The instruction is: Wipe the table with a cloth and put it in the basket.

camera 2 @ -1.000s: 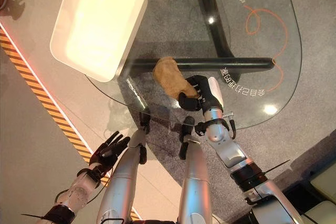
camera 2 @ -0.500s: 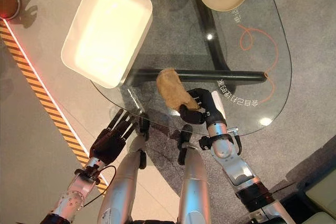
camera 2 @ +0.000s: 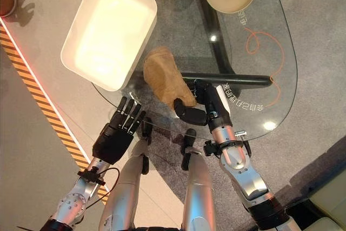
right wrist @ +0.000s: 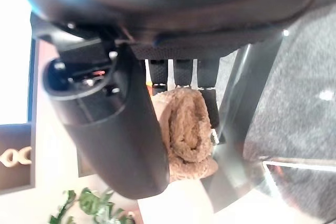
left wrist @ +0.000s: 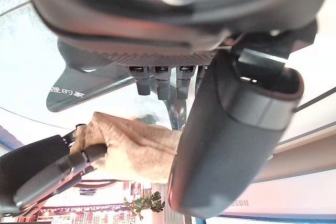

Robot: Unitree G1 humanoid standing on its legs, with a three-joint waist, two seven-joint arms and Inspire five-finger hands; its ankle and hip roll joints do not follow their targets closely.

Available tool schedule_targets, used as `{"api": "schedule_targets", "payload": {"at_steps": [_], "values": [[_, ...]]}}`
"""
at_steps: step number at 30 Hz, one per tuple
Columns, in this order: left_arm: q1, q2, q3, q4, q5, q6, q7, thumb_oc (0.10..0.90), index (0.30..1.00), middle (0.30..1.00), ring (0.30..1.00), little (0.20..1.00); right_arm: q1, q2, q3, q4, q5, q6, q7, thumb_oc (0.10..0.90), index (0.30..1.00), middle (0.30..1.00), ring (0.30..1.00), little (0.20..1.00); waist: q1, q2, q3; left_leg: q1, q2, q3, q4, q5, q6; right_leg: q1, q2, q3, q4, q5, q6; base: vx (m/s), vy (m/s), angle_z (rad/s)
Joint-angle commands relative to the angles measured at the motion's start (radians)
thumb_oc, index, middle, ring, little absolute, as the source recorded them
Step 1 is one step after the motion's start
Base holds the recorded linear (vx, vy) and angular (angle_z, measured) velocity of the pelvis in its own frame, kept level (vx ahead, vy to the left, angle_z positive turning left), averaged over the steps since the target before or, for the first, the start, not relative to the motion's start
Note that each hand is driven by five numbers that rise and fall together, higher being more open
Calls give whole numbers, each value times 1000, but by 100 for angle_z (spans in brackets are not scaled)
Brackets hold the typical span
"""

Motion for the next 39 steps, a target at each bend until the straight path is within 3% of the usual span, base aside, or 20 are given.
{"api": "schedule_targets", "payload": {"at_steps": [1, 14, 19, 29, 33, 39], "values": [[52, 29, 14, -156, -26, 10, -59, 800, 900, 900, 900, 900, -68, -34, -37, -237, 77, -199, 145, 100, 300, 300, 300, 200, -6, -32, -27, 19, -23, 126, 200, -230, 8, 39, 86, -3, -179, 120, 35, 10, 33, -2], [-8, 58, -6, -219, 21, -4, 60, 800, 900, 900, 900, 900, -110, -52, 74, -261, 25, -126, 195, 100, 300, 300, 300, 200, -10, -32, -27, -15, -29, 130, 219, -228, 6, 13, 80, 5, -182, 129, 38, 7, 12, -2], [-26, 60, -19, -238, 18, -10, 60, 800, 900, 900, 900, 900, -141, -62, 129, -262, -62, -76, 164, 100, 300, 300, 300, 200, -9, -26, -27, -28, -30, 129, 224, -228, 5, 0, 77, 6, -179, 127, 37, 0, 0, 0], [-45, 59, -39, -302, -34, -19, 33, 800, 900, 900, 900, 900, -161, -69, 184, -252, -112, -6, 150, 100, 300, 300, 300, 200, -7, -24, -27, -39, -35, 128, 224, -227, 5, -12, 75, 6, -180, 129, 37, 0, 0, 0], [-64, 54, -47, -325, -59, -25, 38, 800, 900, 900, 900, 900, -187, -75, 205, -242, -201, 45, 129, 100, 300, 300, 300, 200, -6, -24, -27, -40, -37, 127, 222, -226, 5, -13, 74, 4, -182, 130, 37, 0, 0, 0], [-61, 49, -57, -353, -86, -20, 21, 800, 900, 900, 900, 900, -182, -88, 226, -249, -272, 71, 143, 100, 300, 300, 300, 200, -5, -24, -27, -41, -40, 127, 222, -228, 6, -16, 73, 7, -183, 132, 38, 0, 0, 0]]}}
